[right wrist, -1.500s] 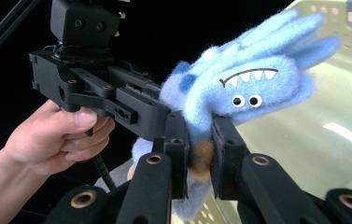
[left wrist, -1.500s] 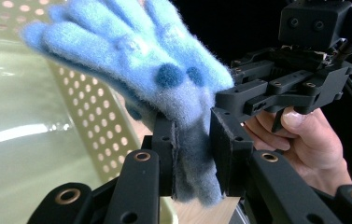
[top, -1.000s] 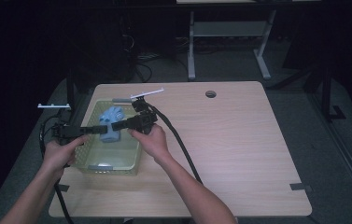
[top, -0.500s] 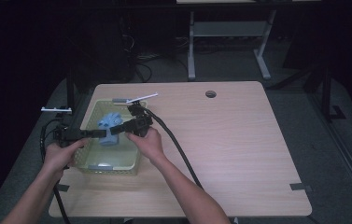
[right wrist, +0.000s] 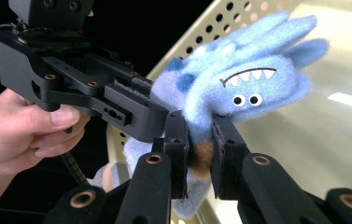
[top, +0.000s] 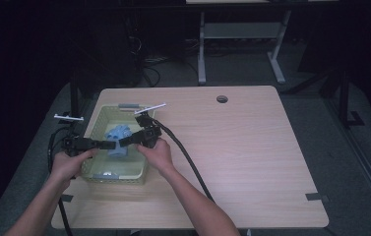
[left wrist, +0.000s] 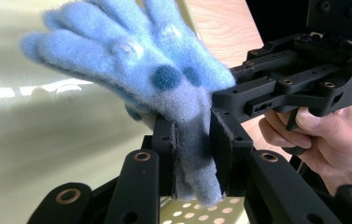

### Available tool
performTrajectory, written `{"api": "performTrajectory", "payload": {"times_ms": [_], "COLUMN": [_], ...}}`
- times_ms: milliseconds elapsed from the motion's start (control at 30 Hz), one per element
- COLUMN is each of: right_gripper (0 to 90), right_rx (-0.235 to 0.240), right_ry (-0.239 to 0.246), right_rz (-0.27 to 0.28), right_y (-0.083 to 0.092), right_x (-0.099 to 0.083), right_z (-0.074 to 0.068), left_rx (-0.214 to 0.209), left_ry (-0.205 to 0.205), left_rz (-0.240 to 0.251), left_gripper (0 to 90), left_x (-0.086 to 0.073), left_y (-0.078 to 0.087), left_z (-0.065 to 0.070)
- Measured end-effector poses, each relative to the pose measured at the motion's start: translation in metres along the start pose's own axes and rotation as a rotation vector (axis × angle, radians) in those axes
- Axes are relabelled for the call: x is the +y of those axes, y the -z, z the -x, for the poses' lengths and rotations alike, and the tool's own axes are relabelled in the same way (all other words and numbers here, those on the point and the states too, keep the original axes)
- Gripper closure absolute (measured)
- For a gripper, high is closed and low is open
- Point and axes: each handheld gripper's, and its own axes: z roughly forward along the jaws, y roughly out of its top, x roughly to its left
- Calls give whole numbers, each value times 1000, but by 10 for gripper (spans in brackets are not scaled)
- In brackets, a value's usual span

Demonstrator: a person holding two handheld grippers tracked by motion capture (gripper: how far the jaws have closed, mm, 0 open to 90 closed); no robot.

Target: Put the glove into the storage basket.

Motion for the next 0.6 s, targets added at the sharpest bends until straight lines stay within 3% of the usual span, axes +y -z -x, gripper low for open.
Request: {"api": "performTrajectory", "payload": {"times_ms": [167, 233, 600], "right_gripper": [785, 784, 778], "right_rx": [-5, -10, -34], "right_ry": [-9, -19, -36], "right_rz": [-17, -31, -57], "right_y": [-4, -9, -21], "right_x": [-2, -4, -7], "right_z": [3, 7, 14], "left_rx": [12, 43, 121], "left_ry": [15, 15, 12], "left_rz": [-12, -28, -70], "left_gripper": [723, 723, 723], "left_x": [-2, -2, -2], "left_y": [-3, -6, -12], "left_z": [-4, -5, -8]}}
